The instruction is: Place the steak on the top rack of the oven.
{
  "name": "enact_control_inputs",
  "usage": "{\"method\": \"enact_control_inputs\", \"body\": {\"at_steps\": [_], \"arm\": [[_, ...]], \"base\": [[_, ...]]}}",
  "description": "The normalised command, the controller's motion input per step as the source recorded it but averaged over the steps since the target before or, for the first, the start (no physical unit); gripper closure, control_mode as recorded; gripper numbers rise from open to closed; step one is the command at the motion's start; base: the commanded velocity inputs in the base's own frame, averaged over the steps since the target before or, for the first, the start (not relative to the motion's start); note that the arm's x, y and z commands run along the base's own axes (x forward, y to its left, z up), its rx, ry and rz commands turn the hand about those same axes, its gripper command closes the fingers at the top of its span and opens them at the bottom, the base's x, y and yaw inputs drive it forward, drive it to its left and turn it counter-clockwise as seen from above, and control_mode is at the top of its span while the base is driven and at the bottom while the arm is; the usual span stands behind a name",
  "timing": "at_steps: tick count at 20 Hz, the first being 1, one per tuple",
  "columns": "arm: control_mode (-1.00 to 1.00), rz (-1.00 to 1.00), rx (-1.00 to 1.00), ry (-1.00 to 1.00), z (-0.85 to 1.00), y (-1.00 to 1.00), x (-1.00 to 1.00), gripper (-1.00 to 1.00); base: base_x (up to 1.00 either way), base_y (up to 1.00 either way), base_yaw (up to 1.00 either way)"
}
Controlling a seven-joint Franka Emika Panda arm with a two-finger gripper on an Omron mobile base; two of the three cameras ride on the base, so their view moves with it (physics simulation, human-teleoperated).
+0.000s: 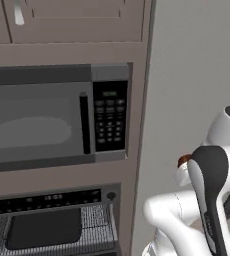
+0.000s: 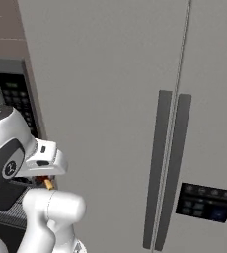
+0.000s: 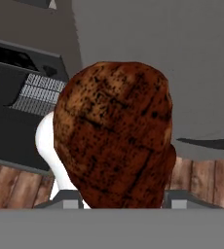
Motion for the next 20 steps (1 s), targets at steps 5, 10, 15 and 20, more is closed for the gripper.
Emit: {"method": "enact_control_inputs", "body": {"at_steps": [5, 10, 15, 20], "arm": [[1.0, 0.0, 0.0, 0.0, 0.0, 0.0, 0.0, 1.0], [1.0, 0.0, 0.0, 0.0, 0.0, 0.0, 0.0, 1.0], [-1.0, 0.03, 0.0, -0.08, 0.0, 0.9, 0.0, 1.0], [-1.0, 0.02, -0.01, -0.04, -0.13, 1.0, 0.0, 1.0]], "base": [[0.0, 0.67, 0.01], [0.0, 0.33, 0.0], [0.0, 0.0, 0.0], [0.0, 0.0, 0.0]]}}
